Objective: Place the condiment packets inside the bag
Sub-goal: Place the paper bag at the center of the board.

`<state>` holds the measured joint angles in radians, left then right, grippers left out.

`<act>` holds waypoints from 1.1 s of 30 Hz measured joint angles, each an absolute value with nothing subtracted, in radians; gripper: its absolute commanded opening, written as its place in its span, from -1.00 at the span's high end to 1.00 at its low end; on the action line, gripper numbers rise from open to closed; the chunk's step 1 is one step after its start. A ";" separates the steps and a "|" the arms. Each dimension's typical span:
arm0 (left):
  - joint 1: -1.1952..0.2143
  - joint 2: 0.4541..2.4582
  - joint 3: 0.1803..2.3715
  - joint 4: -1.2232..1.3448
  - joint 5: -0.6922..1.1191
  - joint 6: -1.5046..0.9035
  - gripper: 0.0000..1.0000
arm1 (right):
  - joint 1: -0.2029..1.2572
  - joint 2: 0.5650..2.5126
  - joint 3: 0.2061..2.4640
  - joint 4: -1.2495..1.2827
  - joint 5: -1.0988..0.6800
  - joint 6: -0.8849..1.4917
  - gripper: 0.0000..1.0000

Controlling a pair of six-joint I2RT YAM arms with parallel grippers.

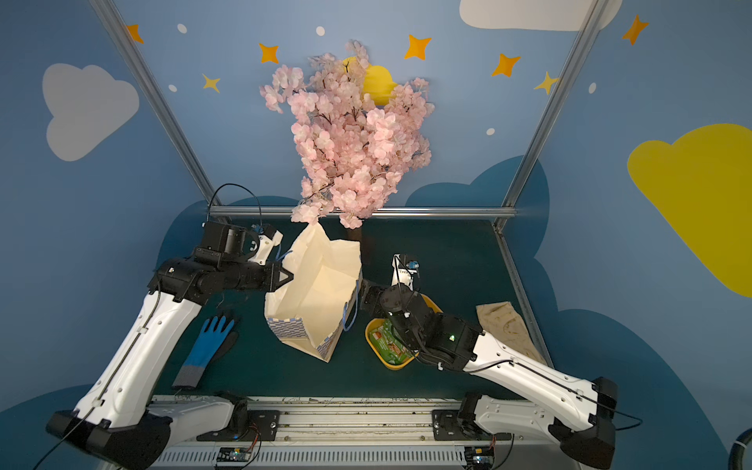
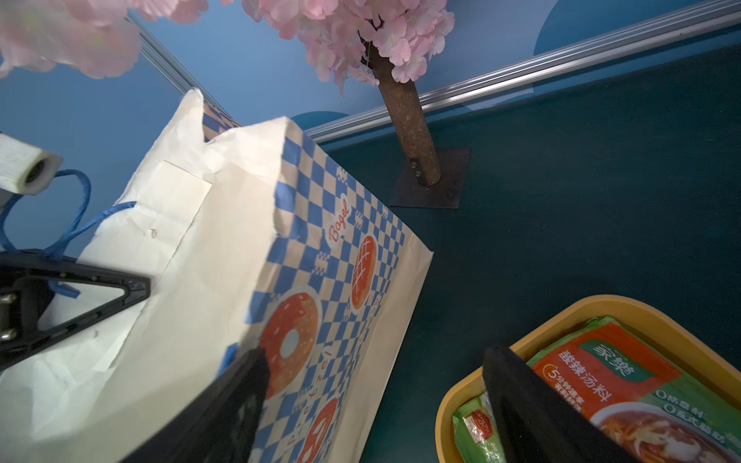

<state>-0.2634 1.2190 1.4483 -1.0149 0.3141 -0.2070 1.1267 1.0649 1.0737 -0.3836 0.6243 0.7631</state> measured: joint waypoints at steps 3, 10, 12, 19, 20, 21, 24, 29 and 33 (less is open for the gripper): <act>-0.262 1.209 1.384 -0.982 0.318 -0.219 0.93 | 1.125 1.065 1.065 -0.376 0.627 0.762 -0.79; -0.180 1.196 1.267 -0.913 0.401 -0.268 0.94 | 1.109 1.065 1.050 -0.358 0.633 0.762 -0.79; -0.148 1.197 1.260 -0.905 0.437 -0.287 0.94 | 1.102 1.065 1.039 -0.356 0.633 0.762 -0.79; -0.123 1.194 1.258 -0.843 0.561 -0.346 0.94 | 1.092 1.065 1.031 -0.355 0.635 0.762 -0.79; -0.123 1.190 1.252 -0.825 0.579 -0.356 0.94 | 1.092 1.065 1.030 -0.355 0.635 0.762 -0.79; -0.122 1.186 1.245 -0.812 0.594 -0.366 0.93 | 1.091 1.064 1.028 -0.355 0.636 0.762 -0.79; -0.122 1.180 1.218 -0.768 0.637 -0.393 0.94 | 1.090 1.061 1.019 -0.356 0.636 0.762 -0.79; -0.117 1.180 1.180 -0.713 0.683 -0.425 0.94 | 1.085 1.042 1.001 -0.356 0.640 0.763 -0.79; -0.113 1.179 1.167 -0.688 0.687 -0.426 0.74 | 1.080 1.026 0.991 -0.355 0.646 0.764 -0.79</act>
